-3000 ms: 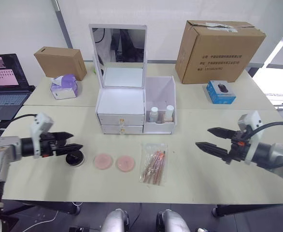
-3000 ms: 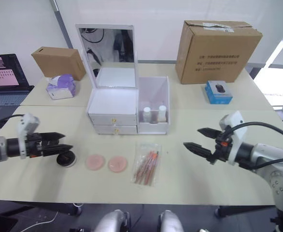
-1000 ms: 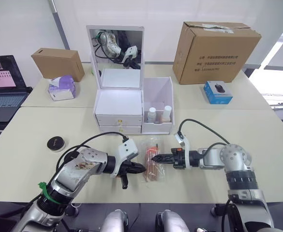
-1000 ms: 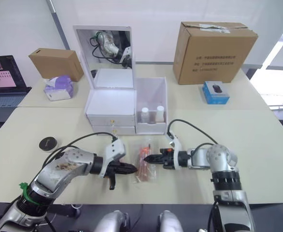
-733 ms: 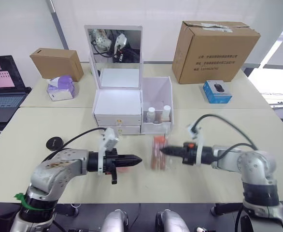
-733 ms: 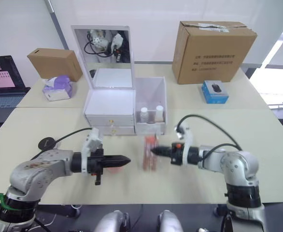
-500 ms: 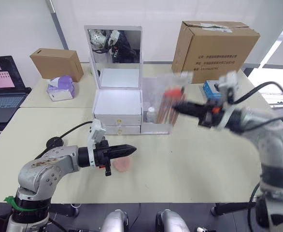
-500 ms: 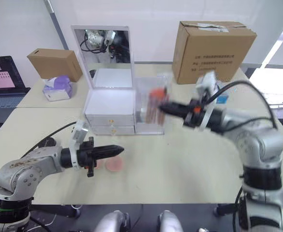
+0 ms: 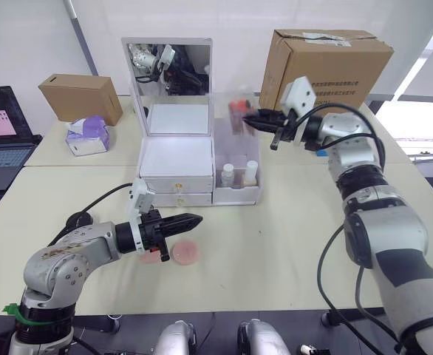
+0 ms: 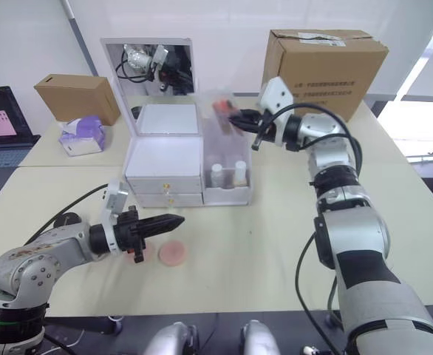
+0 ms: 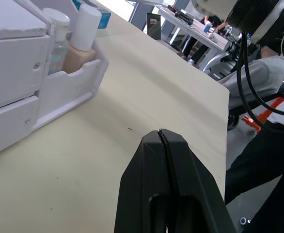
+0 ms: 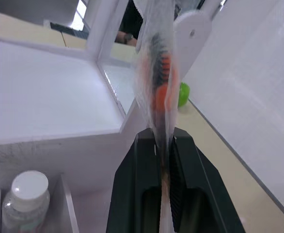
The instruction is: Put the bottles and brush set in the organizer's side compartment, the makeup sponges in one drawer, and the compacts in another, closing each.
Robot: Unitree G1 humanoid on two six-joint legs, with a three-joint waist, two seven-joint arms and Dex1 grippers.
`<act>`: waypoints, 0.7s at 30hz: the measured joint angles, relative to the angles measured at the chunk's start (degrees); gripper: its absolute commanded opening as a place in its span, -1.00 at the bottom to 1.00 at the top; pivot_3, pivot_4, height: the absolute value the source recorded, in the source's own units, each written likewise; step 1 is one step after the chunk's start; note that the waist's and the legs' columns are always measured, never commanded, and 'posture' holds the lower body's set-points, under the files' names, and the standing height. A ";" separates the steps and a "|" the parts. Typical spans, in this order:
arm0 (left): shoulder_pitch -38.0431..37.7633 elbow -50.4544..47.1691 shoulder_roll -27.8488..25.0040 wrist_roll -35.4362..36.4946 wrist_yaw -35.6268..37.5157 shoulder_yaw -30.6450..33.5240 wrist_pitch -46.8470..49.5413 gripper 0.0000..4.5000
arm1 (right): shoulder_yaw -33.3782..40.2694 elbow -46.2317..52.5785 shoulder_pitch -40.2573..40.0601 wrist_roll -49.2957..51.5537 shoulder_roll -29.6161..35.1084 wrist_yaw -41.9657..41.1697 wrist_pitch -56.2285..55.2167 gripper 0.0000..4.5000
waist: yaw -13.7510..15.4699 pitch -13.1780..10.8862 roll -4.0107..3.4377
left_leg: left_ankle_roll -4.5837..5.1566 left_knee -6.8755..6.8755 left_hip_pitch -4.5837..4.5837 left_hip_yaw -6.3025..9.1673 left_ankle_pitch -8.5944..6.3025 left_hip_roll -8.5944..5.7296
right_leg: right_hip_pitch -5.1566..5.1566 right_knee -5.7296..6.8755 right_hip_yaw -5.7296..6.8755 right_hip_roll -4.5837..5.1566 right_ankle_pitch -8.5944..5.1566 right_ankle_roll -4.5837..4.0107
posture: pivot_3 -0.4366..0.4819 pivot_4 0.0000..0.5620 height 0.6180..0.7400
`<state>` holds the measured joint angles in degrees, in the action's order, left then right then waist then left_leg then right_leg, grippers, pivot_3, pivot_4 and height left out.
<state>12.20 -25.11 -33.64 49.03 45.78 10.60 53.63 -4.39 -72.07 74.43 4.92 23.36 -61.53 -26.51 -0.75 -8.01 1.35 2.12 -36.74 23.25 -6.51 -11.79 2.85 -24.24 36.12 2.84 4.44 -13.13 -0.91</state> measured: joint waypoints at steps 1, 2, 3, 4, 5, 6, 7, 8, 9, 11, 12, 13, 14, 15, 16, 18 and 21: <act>-0.50 -0.53 -0.22 0.47 -0.36 0.74 -0.06 -1.00 | 0.13 -1.60 0.09 -1.08 -0.52 1.00 -0.77 -0.99 | -0.04 0.00 -0.01 | -0.02 0.00 0.00 -0.01 0.01 0.01 | -0.01 0.02 -0.01 0.01 0.00 -0.01 | -0.05 -0.47 0.85; -0.95 -0.96 -0.35 0.64 -0.79 1.37 -0.15 -1.00 | 0.43 -2.73 0.12 -1.80 -0.95 1.75 -1.09 -0.99 | -0.07 0.00 -0.01 | -0.02 0.00 -0.01 0.00 0.01 0.01 | -0.01 0.03 -0.02 0.02 0.00 -0.01 | -0.05 -0.47 0.85; -1.27 -1.23 -0.55 0.70 -1.16 1.85 -0.19 -1.00 | 0.75 -3.39 0.15 -2.05 -1.31 2.34 -1.17 -0.99 | -0.10 0.00 -0.01 | -0.04 0.00 -0.01 0.00 0.02 0.02 | -0.01 0.03 -0.02 0.01 0.01 -0.01 | -0.05 -0.47 0.85; -1.51 -1.46 -0.82 0.75 -1.50 2.22 -0.32 -1.00 | 1.05 -3.93 0.19 -2.37 -1.68 3.01 -1.32 -0.99 | -0.13 0.00 -0.02 | -0.06 0.01 -0.02 0.00 0.02 0.03 | -0.01 0.05 -0.02 0.01 0.01 -0.02 | -0.05 -0.47 0.85; -1.82 -1.80 -0.89 0.91 -1.94 2.83 -0.56 -1.00 | 1.32 -4.27 0.23 -2.70 -2.06 3.37 -1.54 -0.99 | -0.17 -0.01 -0.02 | -0.06 0.01 -0.02 0.00 0.02 0.03 | -0.02 0.05 -0.03 0.02 0.01 -0.02 | -0.05 -0.47 0.85; -1.93 -2.08 -0.92 1.01 -2.34 3.43 -0.84 -1.00 | 1.69 -4.55 0.30 -3.01 -2.44 3.71 -1.64 -0.99 | -0.21 -0.01 -0.02 | -0.07 0.02 -0.03 0.00 0.02 0.03 | -0.02 0.05 -0.03 0.02 0.01 -0.02 | -0.05 -0.47 0.85; -2.02 -2.42 -1.02 1.21 -2.63 4.09 -1.03 -1.00 | 2.33 -4.87 0.51 -3.17 -2.97 4.08 -1.66 -0.99 | -0.25 -0.01 -0.02 | -0.07 0.02 -0.03 0.00 0.02 0.04 | -0.01 0.05 -0.03 0.02 0.01 -0.02 | -0.05 -0.47 0.85; -2.11 -2.79 -1.29 1.52 -2.96 4.62 -1.26 -1.00 | 3.01 -4.95 0.71 -3.18 -3.55 4.20 -1.66 -0.99 | -0.28 -0.01 -0.03 | -0.07 0.03 -0.03 0.00 0.03 0.04 | -0.02 0.05 -0.03 0.03 0.01 -0.03 | -0.05 -0.47 0.85; -2.14 -3.14 -1.44 1.69 -3.34 5.08 -1.41 -1.00 | 3.29 -4.96 0.96 -3.24 -4.05 4.17 -1.67 -0.99 | -0.30 -0.01 -0.03 | -0.08 0.03 -0.05 0.00 0.03 0.04 | -0.01 0.05 -0.03 0.03 0.01 -0.03 | -0.05 -0.47 0.85; -2.33 -3.37 -1.52 1.86 -4.00 5.80 -2.42 -1.00 | 4.12 -4.96 1.45 -3.49 -5.13 3.91 -1.69 -0.99 | -0.32 -0.01 -0.04 | -0.09 0.06 -0.06 0.00 0.02 0.04 | -0.01 0.05 -0.03 0.04 0.01 -0.03 | -0.05 -0.47 0.85; -2.54 -3.39 -1.75 1.86 -4.14 5.94 -2.52 -1.00 | 4.73 -4.96 1.57 -3.55 -5.66 3.65 -1.69 -0.99 | -0.33 -0.01 -0.04 | -0.09 0.06 -0.07 0.00 0.02 0.04 | -0.01 0.05 -0.03 0.03 0.01 -0.04 | -0.05 -0.47 0.85; -2.97 -3.40 -2.14 1.87 -4.27 5.96 -2.61 -1.00 | 5.07 -4.95 1.65 -3.64 -6.20 3.44 -1.69 -0.99 | -0.35 -0.01 -0.04 | -0.09 0.06 -0.07 0.00 0.02 0.04 | -0.01 0.06 -0.03 0.04 0.01 -0.04 | -0.05 -0.47 0.85; -3.28 -3.41 -2.20 1.86 -4.45 5.96 -2.67 -1.00 | 5.16 -4.98 1.65 -3.75 -6.53 3.32 -1.69 -0.99 | -0.36 -0.01 -0.05 | -0.09 0.06 -0.07 0.00 0.02 0.03 | -0.01 0.06 -0.03 0.05 0.01 -0.04 | -0.05 -0.47 0.85; -3.45 -3.41 -2.21 1.86 -4.65 5.96 -2.76 -1.00 | 5.22 -4.98 1.65 -3.97 -6.81 3.35 -1.69 -0.99 | -0.32 -0.01 -0.05 | -0.09 0.06 -0.06 0.00 0.03 0.03 | -0.01 0.06 -0.02 0.06 0.01 -0.04 | -0.05 -0.47 0.85; -3.54 -3.43 -2.21 1.86 -4.85 5.95 -2.87 -1.00 | 5.23 -4.98 1.65 -4.27 -7.06 3.48 -1.69 -0.99 | -0.28 -0.01 -0.05 | -0.10 0.06 -0.06 0.01 0.03 0.03 | -0.01 0.06 -0.02 0.08 0.01 -0.04 | -0.05 -0.47 0.85; -3.56 -3.72 -2.34 1.82 -5.31 5.91 -3.19 -1.00 | 5.30 -5.03 1.64 -4.79 -7.32 4.38 -1.68 -0.70 | -0.24 -0.01 -0.05 | -0.10 0.06 -0.06 0.00 0.03 0.02 | -0.01 0.06 -0.02 0.14 0.01 -0.04 | -0.05 -0.47 0.85; -3.64 -4.50 -3.54 1.74 -5.48 5.58 -3.54 -1.00 | 5.38 -5.08 1.64 -5.96 -7.31 5.88 -1.67 -0.30 | -0.31 -0.01 -0.06 | -0.11 0.08 -0.07 0.00 0.03 0.02 | -0.02 0.06 -0.02 0.34 0.01 -0.05 | -0.05 -0.47 0.85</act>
<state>8.56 -29.61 -37.18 50.78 40.30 16.18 50.09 0.99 -77.15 76.07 -1.04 16.05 -55.65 -28.18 -1.06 -8.02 1.29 2.01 -36.66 23.19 -6.51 -11.76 2.87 -24.26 36.18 2.83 4.77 -13.12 -0.96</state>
